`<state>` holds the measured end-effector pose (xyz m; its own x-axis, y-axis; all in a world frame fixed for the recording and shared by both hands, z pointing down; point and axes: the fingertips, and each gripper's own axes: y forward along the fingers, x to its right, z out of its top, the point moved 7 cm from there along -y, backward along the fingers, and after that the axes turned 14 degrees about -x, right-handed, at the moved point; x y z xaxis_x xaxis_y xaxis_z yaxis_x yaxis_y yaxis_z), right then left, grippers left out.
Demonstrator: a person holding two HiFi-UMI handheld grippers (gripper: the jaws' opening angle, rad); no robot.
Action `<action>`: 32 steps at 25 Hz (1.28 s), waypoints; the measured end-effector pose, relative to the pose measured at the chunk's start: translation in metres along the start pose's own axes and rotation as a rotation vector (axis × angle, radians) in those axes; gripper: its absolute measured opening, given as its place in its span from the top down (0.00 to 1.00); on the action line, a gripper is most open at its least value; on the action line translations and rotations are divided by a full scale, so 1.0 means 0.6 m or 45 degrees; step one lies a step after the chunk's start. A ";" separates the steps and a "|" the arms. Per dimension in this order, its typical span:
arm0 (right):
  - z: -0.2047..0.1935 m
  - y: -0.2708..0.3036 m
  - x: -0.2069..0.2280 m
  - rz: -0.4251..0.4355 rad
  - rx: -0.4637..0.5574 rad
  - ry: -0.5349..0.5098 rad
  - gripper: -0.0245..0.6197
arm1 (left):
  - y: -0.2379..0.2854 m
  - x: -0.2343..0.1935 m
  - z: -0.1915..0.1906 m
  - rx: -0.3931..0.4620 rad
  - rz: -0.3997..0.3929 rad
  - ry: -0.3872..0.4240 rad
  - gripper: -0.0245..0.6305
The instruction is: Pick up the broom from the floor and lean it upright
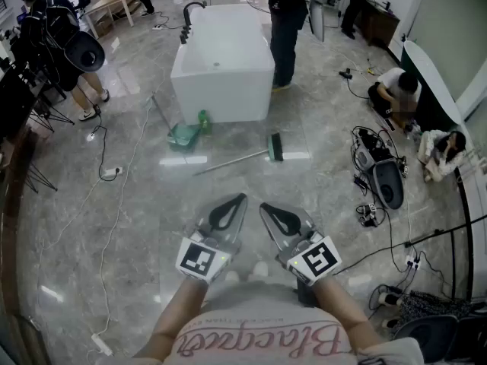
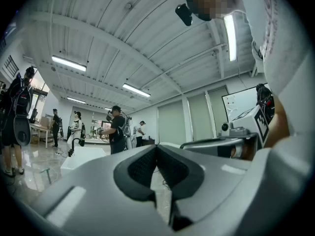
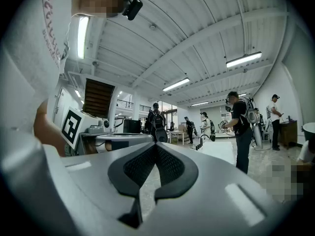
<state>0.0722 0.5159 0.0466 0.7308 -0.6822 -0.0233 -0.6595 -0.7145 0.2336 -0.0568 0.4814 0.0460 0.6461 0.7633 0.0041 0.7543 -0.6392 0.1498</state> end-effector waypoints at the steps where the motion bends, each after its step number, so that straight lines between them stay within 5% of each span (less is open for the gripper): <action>1: 0.001 0.001 0.000 0.000 0.001 0.001 0.96 | 0.000 -0.001 0.001 0.000 -0.003 0.001 0.96; 13: 0.007 -0.009 0.023 0.008 0.076 0.035 0.96 | 0.024 0.008 0.005 -0.004 -0.005 0.001 0.96; 21: -0.015 -0.026 0.058 0.040 0.036 0.055 0.96 | 0.047 0.009 -0.018 -0.030 0.087 -0.050 0.96; 32: -0.024 0.049 0.141 0.070 0.023 0.124 0.96 | 0.088 -0.098 -0.055 -0.137 0.210 -0.121 0.96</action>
<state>0.1170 0.4393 0.0655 0.7063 -0.7029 0.0841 -0.7017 -0.6796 0.2140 -0.0591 0.4059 0.0860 0.7716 0.6338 -0.0551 0.6240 -0.7371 0.2595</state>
